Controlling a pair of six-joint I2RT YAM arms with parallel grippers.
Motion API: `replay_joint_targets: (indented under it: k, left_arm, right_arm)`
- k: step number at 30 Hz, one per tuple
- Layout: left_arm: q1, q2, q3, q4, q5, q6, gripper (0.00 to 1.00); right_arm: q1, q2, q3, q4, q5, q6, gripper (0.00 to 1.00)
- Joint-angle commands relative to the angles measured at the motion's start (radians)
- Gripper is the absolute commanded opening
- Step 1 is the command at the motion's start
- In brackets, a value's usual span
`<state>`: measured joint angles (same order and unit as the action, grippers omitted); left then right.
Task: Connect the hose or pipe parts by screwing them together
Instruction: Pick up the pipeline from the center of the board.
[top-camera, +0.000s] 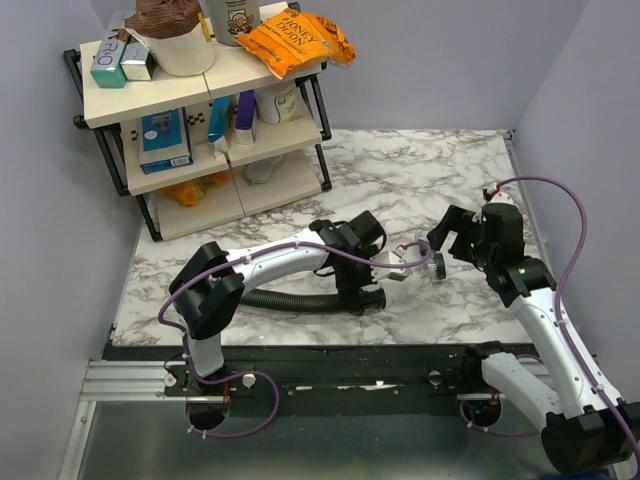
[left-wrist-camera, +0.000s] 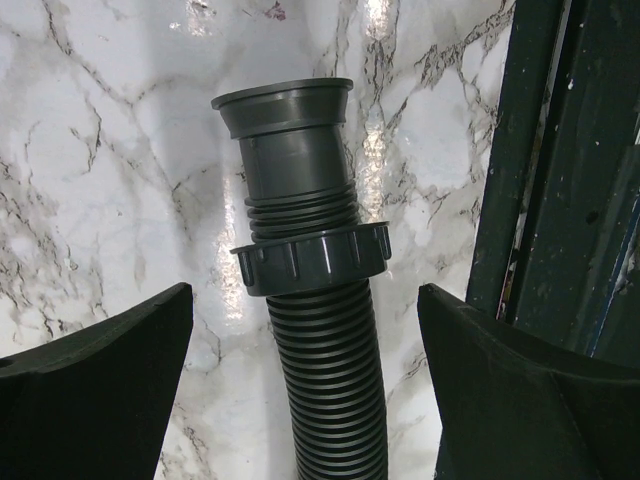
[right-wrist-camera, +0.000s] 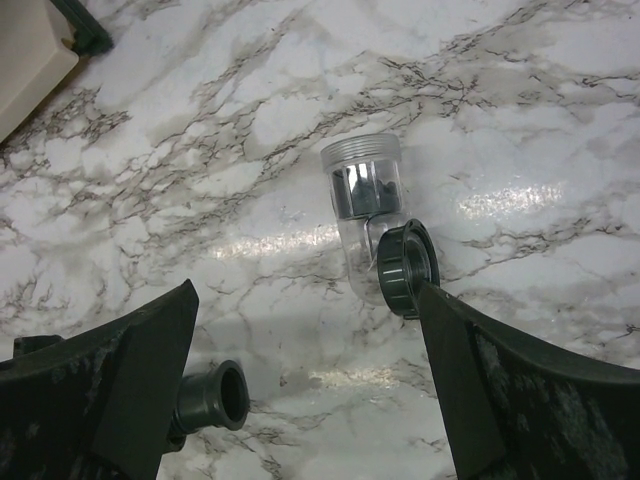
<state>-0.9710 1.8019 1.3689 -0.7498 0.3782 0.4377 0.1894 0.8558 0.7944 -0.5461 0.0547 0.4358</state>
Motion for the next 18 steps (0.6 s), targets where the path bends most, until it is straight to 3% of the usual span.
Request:
replay_joint_targets:
  k: [1, 18]
  left_arm:
    - [-0.006, 0.005, -0.008, -0.002, 0.036, 0.012, 0.99]
    - [-0.041, 0.116, 0.075, -0.063, 0.028, -0.074, 0.99]
  right_arm:
    - [-0.005, -0.017, -0.018, 0.043, -0.029, -0.003, 1.00]
    - [-0.005, -0.069, -0.064, 0.064, -0.023, -0.017, 1.00]
